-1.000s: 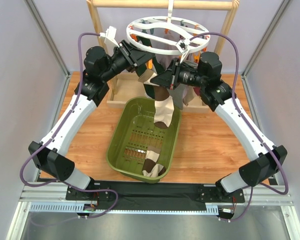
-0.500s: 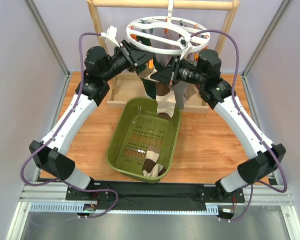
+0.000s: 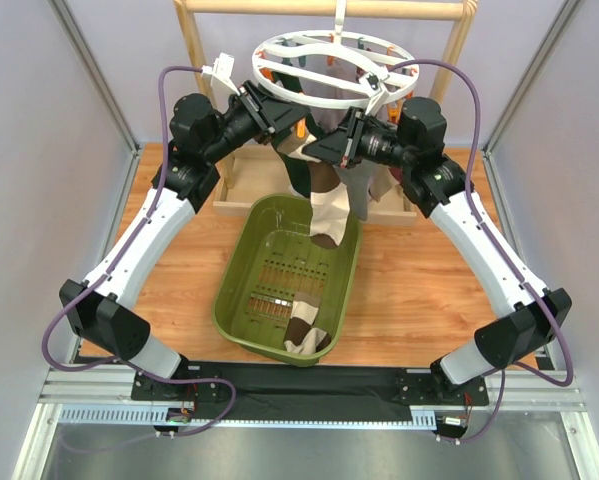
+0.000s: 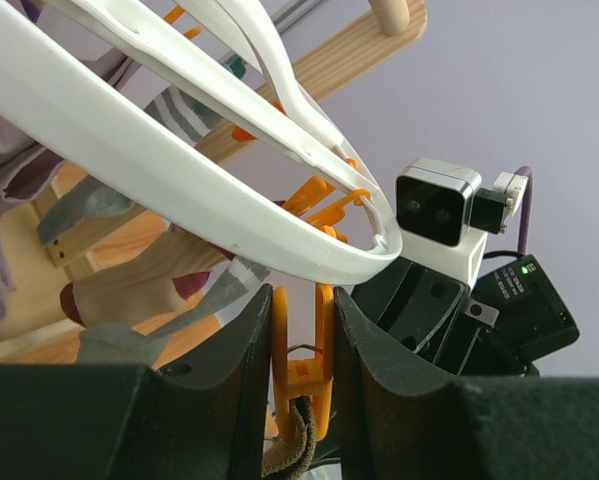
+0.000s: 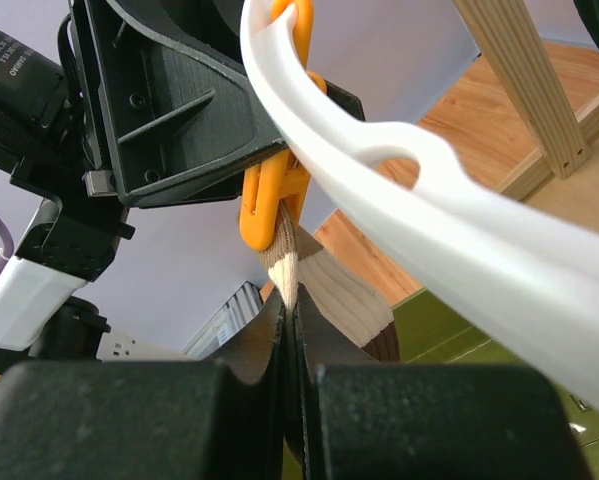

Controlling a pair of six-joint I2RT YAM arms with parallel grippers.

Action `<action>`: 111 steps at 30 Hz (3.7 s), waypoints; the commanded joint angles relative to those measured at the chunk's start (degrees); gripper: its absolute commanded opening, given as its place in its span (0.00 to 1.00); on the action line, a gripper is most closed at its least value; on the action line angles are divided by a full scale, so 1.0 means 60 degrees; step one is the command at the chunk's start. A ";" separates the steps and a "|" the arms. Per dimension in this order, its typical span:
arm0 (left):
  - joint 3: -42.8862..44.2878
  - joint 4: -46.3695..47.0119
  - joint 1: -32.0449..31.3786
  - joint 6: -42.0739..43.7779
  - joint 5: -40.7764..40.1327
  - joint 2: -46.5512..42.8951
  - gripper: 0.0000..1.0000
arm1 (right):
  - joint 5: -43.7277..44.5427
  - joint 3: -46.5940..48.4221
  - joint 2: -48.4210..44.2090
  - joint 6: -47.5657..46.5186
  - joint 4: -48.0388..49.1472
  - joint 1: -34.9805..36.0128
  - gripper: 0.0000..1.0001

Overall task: Clip the socks to the hanger
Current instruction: Clamp the sock onto the hanger, then rotate the hanger at the clothesline.

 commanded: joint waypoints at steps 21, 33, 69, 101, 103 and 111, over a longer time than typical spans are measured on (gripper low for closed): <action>0.0037 0.0408 0.0034 -0.0024 0.0581 -0.0027 0.59 | 0.0133 -0.0002 0.0324 0.0424 0.0448 -0.0176 0.21; -0.0357 -0.2930 0.0137 0.2523 -0.1351 -0.1489 1.00 | 0.1099 0.0043 -0.0568 -0.2049 -0.2566 -0.0176 0.83; -0.5909 -0.4808 0.0181 0.3756 -0.2525 -0.6531 0.87 | 0.5348 -0.3105 -0.1402 -0.3971 0.1544 -0.0487 0.62; -0.3831 -0.2962 -0.1005 0.3464 -0.0781 -0.3192 0.81 | 0.7110 -0.3503 -0.3430 -0.4367 0.0709 -0.3352 1.00; -0.3757 -0.2817 -0.1006 0.3390 -0.0985 -0.3031 0.82 | 0.6116 -0.3386 -0.3062 -0.4118 0.1076 -0.3632 1.00; -0.3742 -0.2815 -0.1006 0.3726 -0.1352 -0.3059 0.83 | 0.5436 -0.2331 -0.1713 -0.4103 0.1078 -0.4131 1.00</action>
